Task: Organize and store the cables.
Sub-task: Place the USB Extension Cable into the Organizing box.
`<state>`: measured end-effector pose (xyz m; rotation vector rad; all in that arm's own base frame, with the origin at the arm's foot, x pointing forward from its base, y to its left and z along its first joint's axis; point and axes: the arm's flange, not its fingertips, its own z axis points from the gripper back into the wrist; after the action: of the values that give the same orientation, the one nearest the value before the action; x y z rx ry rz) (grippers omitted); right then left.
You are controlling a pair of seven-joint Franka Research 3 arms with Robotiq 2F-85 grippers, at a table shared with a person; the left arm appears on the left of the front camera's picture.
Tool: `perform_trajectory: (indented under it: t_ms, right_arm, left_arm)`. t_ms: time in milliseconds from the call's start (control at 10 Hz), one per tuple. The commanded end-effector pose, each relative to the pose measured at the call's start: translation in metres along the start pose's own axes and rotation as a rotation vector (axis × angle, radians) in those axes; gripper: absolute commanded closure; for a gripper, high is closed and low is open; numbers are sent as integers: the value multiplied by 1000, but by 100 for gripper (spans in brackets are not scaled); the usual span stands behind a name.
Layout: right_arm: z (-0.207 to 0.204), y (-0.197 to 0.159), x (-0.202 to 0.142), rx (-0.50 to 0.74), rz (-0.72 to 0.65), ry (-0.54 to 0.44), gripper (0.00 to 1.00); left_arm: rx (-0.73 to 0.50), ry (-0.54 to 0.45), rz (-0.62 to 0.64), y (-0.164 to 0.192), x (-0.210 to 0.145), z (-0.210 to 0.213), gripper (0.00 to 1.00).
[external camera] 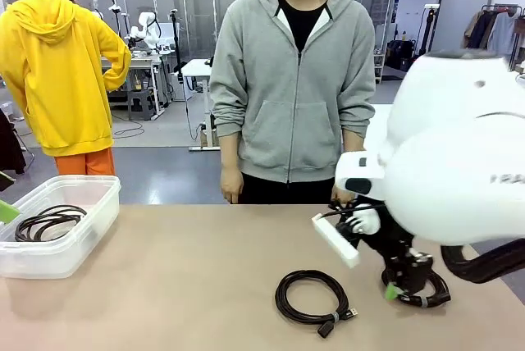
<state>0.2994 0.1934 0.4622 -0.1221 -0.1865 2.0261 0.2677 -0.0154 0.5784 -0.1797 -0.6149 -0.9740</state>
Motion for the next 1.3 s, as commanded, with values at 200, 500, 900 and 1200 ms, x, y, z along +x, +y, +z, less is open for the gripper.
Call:
perform_trajectory:
  t_ms: [200, 500, 900, 1200]
  right_arm:
    - [-11, -8, 0, -11, -17, 0, 0]
    - [-11, -8, 0, -11, -17, 0, 0]
    - [-11, -8, 0, -11, -17, 0, 0]
    - [-19, -8, -5, -17, 19, -12, 0]
  left_arm:
    - [20, 3, 19, 0, 1, -2, 0]
    - [20, 3, 19, 0, 1, -2, 0]
    - [20, 3, 19, 0, 1, -2, 0]
    - [20, 3, 19, 0, 1, -2, 0]
